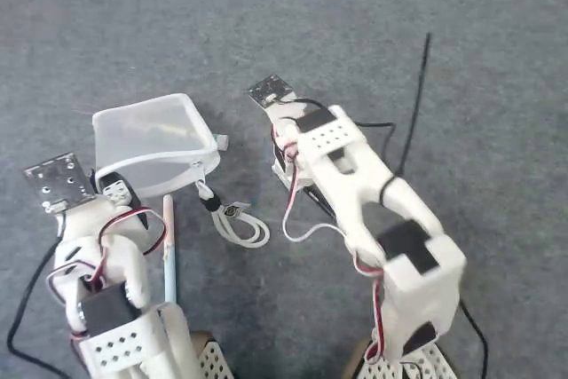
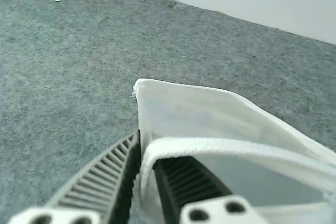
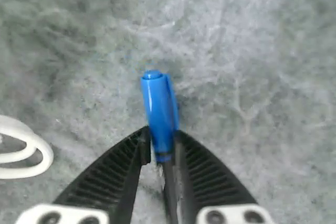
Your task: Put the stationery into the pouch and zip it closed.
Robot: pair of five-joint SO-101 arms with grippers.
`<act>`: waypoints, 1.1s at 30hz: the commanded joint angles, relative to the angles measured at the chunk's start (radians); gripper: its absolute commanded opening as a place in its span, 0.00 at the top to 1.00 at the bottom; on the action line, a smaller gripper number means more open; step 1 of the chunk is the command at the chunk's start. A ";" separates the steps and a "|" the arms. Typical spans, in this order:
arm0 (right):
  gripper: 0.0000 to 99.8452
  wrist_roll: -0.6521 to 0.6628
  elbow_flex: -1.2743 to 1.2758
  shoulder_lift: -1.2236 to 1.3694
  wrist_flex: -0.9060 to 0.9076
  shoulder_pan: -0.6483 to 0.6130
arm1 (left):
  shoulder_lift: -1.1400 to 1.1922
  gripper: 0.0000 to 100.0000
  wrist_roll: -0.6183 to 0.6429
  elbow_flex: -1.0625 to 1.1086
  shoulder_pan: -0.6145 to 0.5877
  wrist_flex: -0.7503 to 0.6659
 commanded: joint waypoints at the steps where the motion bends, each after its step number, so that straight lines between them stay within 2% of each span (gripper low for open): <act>1: 0.86 -0.003 -0.173 0.073 0.117 0.012 | -0.017 0.99 0.020 -0.065 0.006 -0.037; 20: 0.89 0.006 -0.218 0.205 0.091 -0.033 | -0.017 0.99 0.017 -0.065 0.006 -0.037; 25: 1.00 0.006 -0.215 0.179 0.096 -0.035 | -0.017 0.99 0.015 -0.064 0.006 -0.037; 33: 0.99 -0.002 -0.210 0.085 0.177 -0.035 | -0.017 0.99 0.015 -0.064 0.006 -0.025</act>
